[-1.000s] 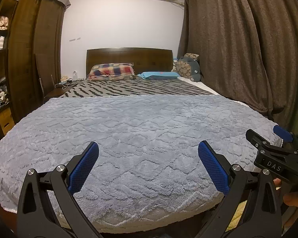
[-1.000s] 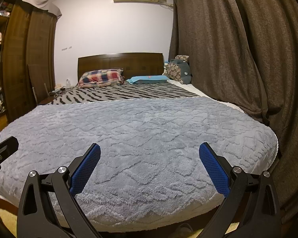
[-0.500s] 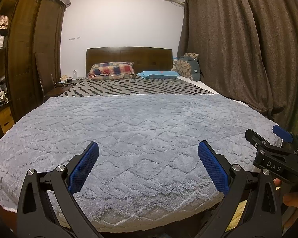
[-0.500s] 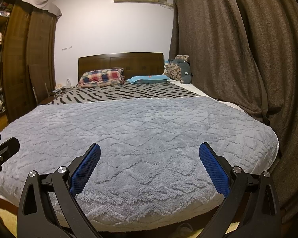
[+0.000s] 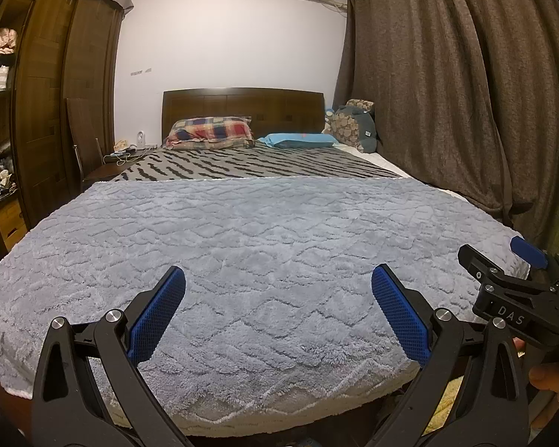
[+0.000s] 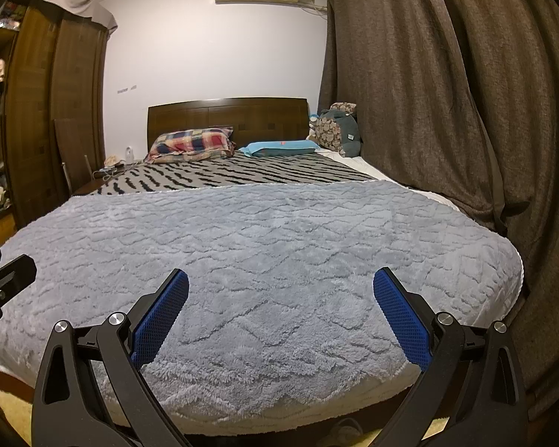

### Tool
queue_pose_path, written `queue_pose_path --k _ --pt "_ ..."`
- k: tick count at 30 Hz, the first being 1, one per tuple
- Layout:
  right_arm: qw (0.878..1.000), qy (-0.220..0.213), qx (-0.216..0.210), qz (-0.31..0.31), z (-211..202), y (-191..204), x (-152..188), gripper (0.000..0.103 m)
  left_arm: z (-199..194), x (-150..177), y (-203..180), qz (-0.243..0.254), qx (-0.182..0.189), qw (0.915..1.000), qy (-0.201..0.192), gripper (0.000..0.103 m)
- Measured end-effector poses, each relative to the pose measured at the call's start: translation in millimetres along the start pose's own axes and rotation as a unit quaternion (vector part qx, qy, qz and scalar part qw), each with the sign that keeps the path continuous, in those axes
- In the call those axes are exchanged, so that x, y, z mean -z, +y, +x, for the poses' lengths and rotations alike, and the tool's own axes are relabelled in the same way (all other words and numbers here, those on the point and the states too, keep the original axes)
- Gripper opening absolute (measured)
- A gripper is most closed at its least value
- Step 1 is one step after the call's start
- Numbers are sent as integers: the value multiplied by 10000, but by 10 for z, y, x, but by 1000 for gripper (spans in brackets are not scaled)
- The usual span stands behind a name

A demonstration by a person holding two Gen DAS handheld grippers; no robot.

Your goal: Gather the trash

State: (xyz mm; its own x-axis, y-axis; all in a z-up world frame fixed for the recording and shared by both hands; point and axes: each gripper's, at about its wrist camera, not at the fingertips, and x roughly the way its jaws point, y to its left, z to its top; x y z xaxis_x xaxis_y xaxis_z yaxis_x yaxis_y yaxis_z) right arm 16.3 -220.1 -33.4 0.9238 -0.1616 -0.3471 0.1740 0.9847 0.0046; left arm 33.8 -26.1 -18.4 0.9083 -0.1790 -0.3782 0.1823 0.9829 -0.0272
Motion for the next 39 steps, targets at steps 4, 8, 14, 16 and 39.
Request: queue_pose_path --k 4,8,14,16,39 --pt "10000 -4 3 0 1 8 -2 100 2 -1 -1 -6 1 10000 4 95" --pt "10000 -3 -14 -11 3 15 -1 100 0 0 4 -4 3 10000 1 95" --pt "10000 21 -36 -13 15 10 1 100 12 0 15 -17 -36 10000 3 95" --pt "10000 20 -38 -15 17 7 -3 100 26 -5 28 -43 -47 10000 16 95" --pt "10000 72 -50 -12 32 -2 2 100 50 15 45 -182 -185 9997 -1 95"
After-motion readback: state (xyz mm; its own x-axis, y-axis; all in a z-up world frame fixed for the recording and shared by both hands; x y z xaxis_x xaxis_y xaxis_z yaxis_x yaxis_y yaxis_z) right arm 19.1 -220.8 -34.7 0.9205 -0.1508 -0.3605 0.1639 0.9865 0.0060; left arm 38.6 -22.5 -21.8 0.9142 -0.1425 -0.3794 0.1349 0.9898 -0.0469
